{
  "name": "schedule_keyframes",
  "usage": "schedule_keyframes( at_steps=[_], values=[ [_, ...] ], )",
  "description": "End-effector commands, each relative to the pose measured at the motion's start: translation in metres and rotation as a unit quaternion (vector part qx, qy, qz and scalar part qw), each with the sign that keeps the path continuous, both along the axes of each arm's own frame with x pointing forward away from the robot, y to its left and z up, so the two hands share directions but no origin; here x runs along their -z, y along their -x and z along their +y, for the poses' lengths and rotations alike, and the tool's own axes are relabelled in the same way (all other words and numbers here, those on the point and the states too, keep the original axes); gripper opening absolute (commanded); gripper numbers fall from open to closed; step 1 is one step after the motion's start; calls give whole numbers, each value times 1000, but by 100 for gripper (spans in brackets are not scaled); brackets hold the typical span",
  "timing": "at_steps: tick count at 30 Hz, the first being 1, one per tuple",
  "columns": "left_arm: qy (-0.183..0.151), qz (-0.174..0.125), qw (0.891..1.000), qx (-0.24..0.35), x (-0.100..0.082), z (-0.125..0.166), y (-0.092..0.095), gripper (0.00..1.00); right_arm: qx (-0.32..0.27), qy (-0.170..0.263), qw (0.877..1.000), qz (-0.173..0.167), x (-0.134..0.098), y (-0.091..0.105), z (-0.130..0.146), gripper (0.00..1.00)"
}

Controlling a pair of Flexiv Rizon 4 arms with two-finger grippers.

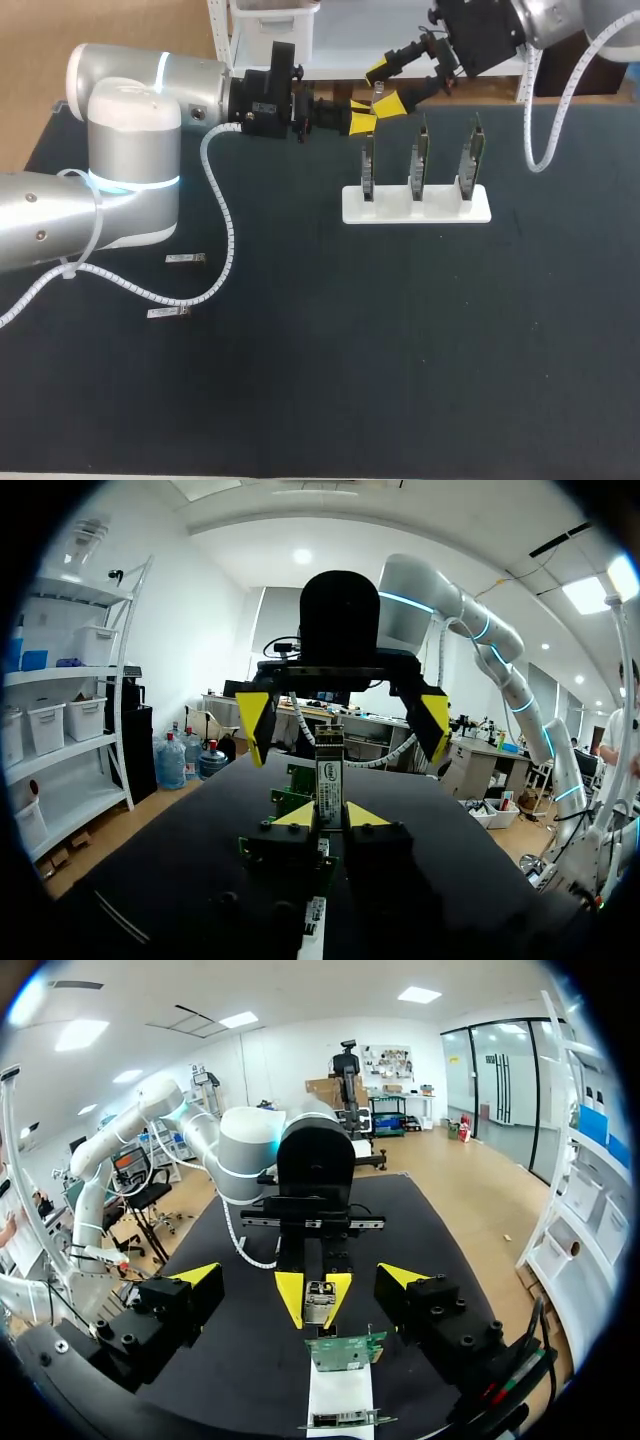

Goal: Pick up the optical module with the left hand, and insert it into the network port with the right hand.

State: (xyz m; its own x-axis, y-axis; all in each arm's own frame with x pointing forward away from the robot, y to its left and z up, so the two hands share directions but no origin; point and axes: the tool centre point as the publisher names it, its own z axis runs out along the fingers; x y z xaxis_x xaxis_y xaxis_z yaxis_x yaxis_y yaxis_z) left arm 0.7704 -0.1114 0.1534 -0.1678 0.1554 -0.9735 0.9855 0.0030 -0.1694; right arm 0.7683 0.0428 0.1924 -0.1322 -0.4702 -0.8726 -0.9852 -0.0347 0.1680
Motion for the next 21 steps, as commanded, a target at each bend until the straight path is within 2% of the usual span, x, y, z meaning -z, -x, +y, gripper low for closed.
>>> schedule_keyframes(
  at_steps=[1,2,3,21],
  values=[
    [0,0,1000,1,0,-1,-2,0,3,2,1000,-1,-1,1,0,100],
    [0,0,1000,1,0,-1,-2,0,4,2,1000,-2,-1,1,0,33],
    [0,0,1000,1,0,-1,-2,0,4,3,1000,-4,-1,1,0,0],
    [0,0,1000,1,0,-1,-2,0,5,3,1000,-3,0,1,-2,0]
  ],
)
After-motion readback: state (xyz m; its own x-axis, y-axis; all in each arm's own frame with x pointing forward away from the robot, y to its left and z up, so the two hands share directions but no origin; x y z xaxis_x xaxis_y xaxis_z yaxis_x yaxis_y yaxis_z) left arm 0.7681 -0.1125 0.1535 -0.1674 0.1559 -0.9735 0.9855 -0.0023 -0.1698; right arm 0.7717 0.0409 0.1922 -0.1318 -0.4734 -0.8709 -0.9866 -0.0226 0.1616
